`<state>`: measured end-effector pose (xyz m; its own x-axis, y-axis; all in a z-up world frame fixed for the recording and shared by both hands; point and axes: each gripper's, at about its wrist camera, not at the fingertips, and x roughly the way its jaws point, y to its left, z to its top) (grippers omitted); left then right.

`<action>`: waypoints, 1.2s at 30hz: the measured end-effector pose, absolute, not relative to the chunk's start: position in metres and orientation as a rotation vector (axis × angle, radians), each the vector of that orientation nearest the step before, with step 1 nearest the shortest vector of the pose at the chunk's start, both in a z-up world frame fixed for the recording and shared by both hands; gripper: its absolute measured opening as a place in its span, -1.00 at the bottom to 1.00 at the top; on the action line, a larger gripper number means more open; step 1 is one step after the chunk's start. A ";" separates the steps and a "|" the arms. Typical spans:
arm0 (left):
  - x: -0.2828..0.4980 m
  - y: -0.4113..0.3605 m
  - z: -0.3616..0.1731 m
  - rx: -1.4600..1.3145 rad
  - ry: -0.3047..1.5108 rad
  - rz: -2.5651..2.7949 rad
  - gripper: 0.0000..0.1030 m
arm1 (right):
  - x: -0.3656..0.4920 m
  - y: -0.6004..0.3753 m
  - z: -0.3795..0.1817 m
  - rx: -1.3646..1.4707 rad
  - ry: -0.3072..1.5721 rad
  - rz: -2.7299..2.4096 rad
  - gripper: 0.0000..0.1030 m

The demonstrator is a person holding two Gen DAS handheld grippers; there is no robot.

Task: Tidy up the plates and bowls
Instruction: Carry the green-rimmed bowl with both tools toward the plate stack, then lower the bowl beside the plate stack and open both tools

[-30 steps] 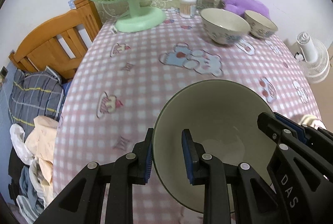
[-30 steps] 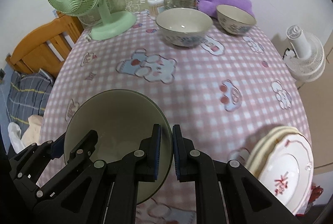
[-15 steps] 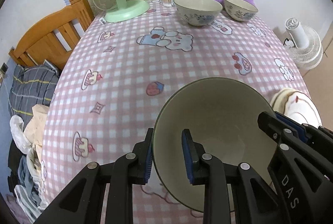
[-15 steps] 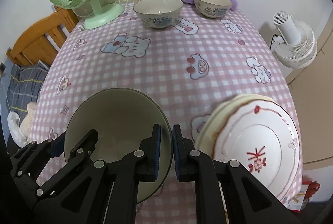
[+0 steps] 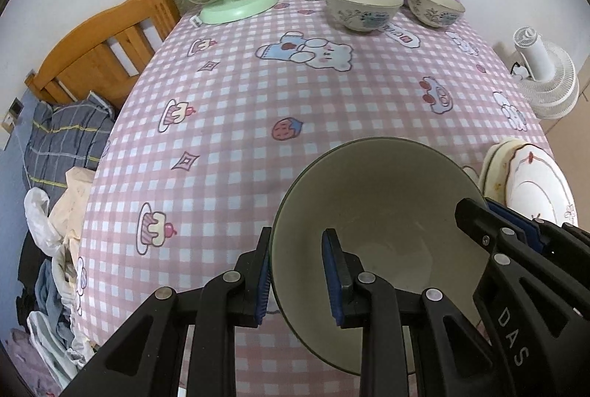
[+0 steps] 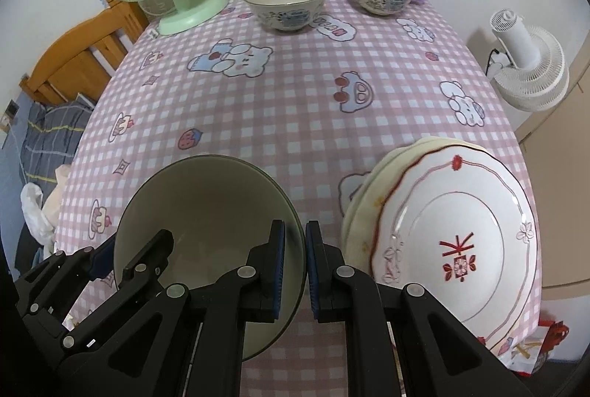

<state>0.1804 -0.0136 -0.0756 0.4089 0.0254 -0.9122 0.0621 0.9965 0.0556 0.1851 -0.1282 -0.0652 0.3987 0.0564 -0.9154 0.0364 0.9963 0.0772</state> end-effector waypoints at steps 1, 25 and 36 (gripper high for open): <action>0.181 -0.012 -0.077 0.084 1.153 -0.022 -0.54 | 0.186 -0.125 -0.067 0.087 1.167 0.014 -0.72; 0.199 0.006 -0.061 0.077 1.103 -0.286 0.57 | 0.199 -0.099 -0.054 0.105 1.108 -0.119 0.34; 0.219 0.000 -0.031 0.070 1.015 -0.307 0.59 | 0.214 -0.102 -0.021 0.111 1.018 -0.140 0.39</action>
